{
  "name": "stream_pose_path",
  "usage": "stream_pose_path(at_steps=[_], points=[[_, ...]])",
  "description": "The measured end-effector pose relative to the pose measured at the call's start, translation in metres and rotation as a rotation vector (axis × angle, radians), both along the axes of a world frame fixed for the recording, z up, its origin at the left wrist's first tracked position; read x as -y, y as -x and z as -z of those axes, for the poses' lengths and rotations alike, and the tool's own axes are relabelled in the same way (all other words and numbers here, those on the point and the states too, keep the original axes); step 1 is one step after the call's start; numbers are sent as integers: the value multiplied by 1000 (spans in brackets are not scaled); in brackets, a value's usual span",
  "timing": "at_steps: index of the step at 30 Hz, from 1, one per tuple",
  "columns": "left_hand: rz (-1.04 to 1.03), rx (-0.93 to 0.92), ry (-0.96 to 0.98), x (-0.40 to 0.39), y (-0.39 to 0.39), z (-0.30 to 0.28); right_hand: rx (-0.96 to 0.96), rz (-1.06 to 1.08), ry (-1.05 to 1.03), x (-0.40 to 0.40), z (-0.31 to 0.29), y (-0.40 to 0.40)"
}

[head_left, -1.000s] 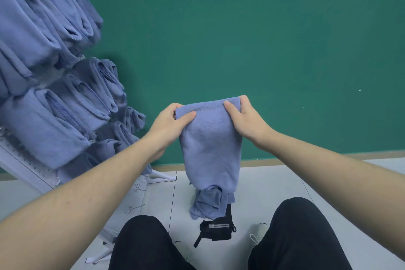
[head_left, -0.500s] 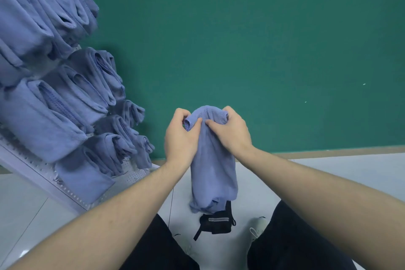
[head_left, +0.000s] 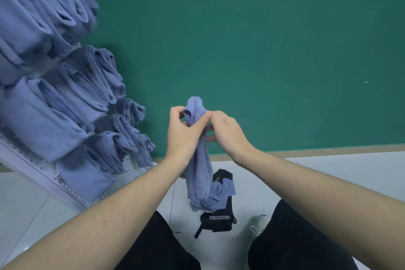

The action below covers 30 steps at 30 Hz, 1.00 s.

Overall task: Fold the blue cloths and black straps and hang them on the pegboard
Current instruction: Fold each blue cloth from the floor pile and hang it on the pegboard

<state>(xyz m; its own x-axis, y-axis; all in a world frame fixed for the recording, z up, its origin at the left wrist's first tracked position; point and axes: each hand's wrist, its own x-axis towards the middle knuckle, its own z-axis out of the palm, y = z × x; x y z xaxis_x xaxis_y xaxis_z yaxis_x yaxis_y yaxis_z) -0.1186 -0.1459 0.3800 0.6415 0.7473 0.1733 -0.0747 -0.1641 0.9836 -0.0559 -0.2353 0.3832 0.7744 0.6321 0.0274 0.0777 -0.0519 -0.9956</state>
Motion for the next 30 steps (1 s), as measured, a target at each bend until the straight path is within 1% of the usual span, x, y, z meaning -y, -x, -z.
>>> stream_pose_path(at_steps=[2,5,7,8,9,11,13,16,19,22,24,26,27,28,30], points=[[-10,15,-30,1,2,1,15,-56,-11,0,1,1],[-30,45,33,-6,1,4,-156,-171,-112,2,-4,0],[-30,48,117,-12,0,5,-202,-134,-176,6,-8,-6],[-19,46,163,-16,0,5,-179,-86,-197,9,-7,-10],[1,47,216,-18,0,4,-114,-29,-198,10,-2,-16],[45,66,315,-21,-1,0,71,33,-98,13,12,-26],[61,94,369,-24,-2,-4,151,-27,11,15,27,-29],[76,157,462,-25,-2,-10,90,-154,39,12,44,-25],[90,240,539,-27,-3,-11,210,-178,159,5,61,-19],[79,294,565,-33,-4,-10,176,-214,211,2,79,-15],[49,311,570,-40,-3,-8,166,-260,348,2,92,-18],[6,312,579,-46,-2,-4,197,-334,545,5,102,-24],[-9,310,593,-49,-1,-1,205,-359,582,6,107,-26],[-13,300,613,-51,0,3,201,-357,541,7,108,-27],[-19,280,646,-54,1,10,157,-312,322,5,105,-26]])
